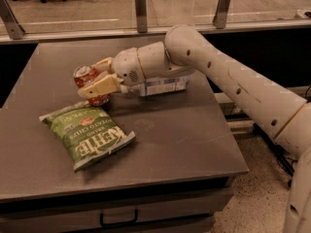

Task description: Move coke can near green jalapeno chip bag

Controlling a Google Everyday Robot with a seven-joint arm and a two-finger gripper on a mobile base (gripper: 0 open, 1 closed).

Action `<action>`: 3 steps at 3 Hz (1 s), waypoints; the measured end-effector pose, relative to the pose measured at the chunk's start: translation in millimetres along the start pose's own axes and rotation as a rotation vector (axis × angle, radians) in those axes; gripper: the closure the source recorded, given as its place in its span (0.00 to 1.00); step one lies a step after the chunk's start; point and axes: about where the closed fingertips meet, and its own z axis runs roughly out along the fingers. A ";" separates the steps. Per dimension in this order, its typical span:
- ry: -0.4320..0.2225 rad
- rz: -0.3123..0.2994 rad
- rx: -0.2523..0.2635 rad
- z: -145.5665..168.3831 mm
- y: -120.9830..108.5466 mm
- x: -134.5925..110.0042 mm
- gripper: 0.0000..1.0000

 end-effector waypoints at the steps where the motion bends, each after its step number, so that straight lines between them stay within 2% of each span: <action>1: -0.011 -0.010 0.037 -0.1 -4.9 9.1 0.00; 2: 0.007 -0.018 0.082 -11.2 -13.2 9.2 0.00; 3: 0.048 -0.041 0.155 -43.5 -24.8 2.8 0.00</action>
Offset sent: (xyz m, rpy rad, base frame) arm 0.0296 -0.0321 -0.0016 -0.0247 -0.0681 -0.1420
